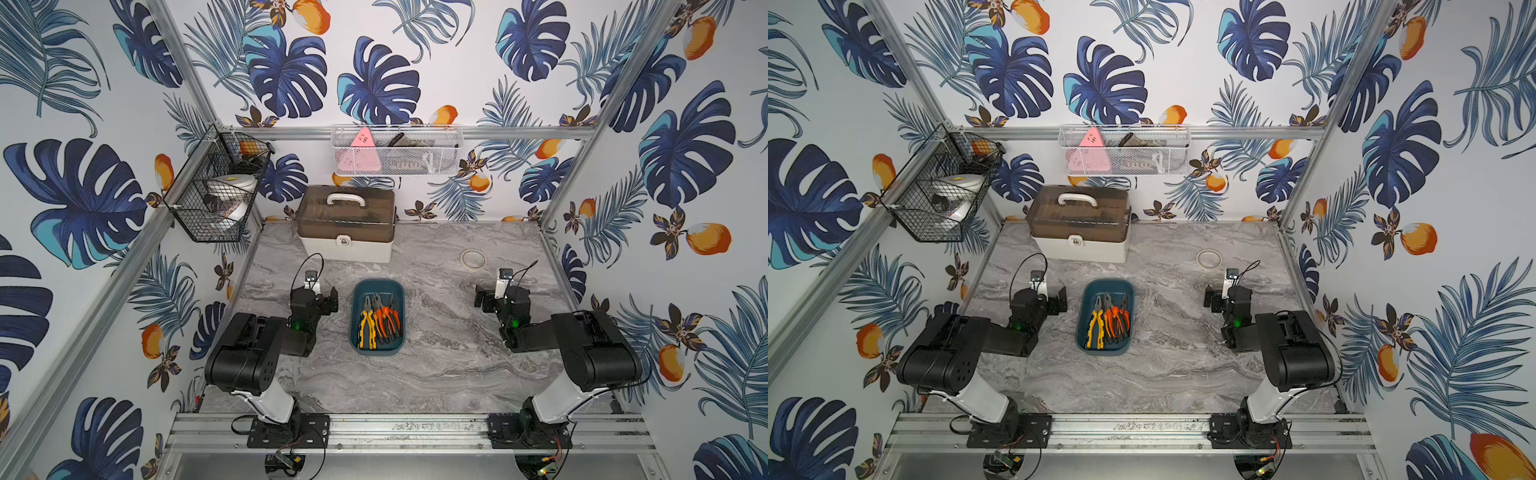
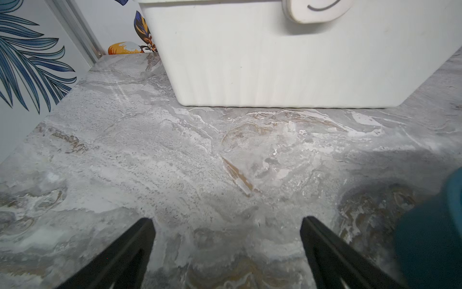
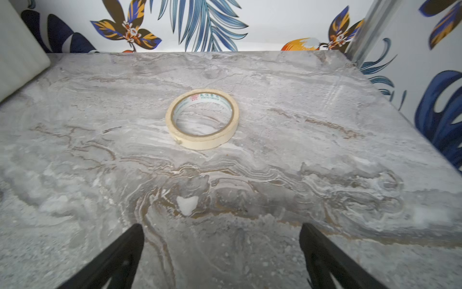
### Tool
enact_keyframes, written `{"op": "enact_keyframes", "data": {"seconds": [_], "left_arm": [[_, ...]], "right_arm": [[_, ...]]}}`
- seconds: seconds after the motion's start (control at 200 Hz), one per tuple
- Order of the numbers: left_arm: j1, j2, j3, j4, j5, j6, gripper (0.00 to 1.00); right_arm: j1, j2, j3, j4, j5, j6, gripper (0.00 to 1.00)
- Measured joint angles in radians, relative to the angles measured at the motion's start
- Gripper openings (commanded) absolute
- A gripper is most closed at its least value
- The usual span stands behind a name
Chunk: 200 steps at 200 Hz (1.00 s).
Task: Take the pliers out of the storage box
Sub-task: Pick up the pliers from the storage box.
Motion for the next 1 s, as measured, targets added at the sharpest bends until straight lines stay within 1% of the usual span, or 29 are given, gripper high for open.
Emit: {"op": "enact_keyframes", "data": {"seconds": [0.746, 0.806, 0.861, 0.921, 1.001], "left_arm": [[-0.005, -0.012, 0.0, -0.012, 0.005, 0.0, 0.99], [-0.014, -0.05, 0.005, -0.048, 0.008, 0.003, 0.99], [-0.021, -0.108, 0.041, -0.142, 0.008, 0.002, 0.99], [-0.021, -0.152, 0.139, -0.274, -0.008, -0.014, 0.99], [-0.032, -0.166, 0.285, -0.436, -0.014, -0.034, 0.99]], "right_arm": [[0.0, -0.003, -0.003, -0.005, -0.015, 0.0, 1.0], [0.0, -0.005, -0.006, -0.004, -0.014, 0.0, 1.0], [0.005, -0.019, -0.008, -0.013, -0.006, 0.0, 1.0], [0.016, -0.054, -0.014, -0.015, 0.012, 0.0, 1.0], [0.043, -0.117, -0.027, -0.022, 0.038, -0.002, 1.0]]}}
